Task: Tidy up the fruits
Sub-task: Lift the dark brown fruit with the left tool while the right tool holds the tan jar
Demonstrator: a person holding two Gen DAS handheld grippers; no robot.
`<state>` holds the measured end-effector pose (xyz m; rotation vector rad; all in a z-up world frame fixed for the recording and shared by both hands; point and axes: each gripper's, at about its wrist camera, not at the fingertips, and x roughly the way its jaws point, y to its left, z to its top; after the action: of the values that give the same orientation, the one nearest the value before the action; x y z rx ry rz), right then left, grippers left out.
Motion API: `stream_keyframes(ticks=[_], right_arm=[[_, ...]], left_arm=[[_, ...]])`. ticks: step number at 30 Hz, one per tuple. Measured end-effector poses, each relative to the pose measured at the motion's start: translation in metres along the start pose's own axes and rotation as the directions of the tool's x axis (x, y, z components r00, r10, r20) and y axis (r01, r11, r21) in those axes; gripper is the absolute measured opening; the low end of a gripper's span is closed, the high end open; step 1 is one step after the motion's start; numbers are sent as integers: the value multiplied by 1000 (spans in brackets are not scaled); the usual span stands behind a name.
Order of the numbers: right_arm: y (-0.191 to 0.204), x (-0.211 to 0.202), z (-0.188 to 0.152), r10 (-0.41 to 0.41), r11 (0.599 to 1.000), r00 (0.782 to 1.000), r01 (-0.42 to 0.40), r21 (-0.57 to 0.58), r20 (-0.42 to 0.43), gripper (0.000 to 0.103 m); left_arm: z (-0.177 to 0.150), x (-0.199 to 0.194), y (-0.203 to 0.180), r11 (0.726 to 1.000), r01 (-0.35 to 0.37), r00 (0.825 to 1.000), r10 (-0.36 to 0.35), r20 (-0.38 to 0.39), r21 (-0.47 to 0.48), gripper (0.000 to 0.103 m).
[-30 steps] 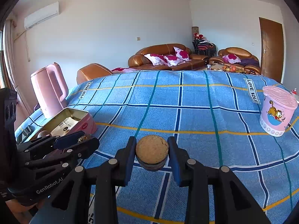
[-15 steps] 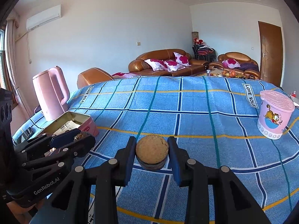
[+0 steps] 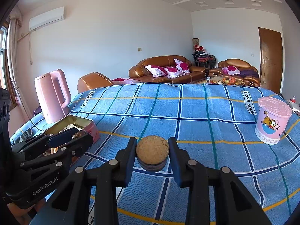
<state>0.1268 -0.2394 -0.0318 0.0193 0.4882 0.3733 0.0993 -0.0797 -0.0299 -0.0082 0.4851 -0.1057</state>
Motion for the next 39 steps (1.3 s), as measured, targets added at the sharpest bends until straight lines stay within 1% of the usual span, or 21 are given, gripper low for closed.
stream_keyframes(ticks=[17, 26, 31, 39], right_arm=[[4, -11, -1, -9, 1000, 998, 11, -24, 61, 36], [9, -26, -4, 2, 999, 992, 4, -46, 122, 36], [14, -30, -5, 5, 998, 990, 4, -68, 139, 36], [16, -33, -6, 12, 998, 989, -2, -69, 148, 36]], left_arm=[[-1, -12, -3, 1000, -26, 998, 25, 66, 7, 38], [-3, -21, -7, 999, -49, 992, 46, 120, 21, 38], [-3, -23, -6, 998, -54, 990, 51, 130, 19, 38], [-4, -26, -8, 998, -60, 989, 55, 137, 29, 38]])
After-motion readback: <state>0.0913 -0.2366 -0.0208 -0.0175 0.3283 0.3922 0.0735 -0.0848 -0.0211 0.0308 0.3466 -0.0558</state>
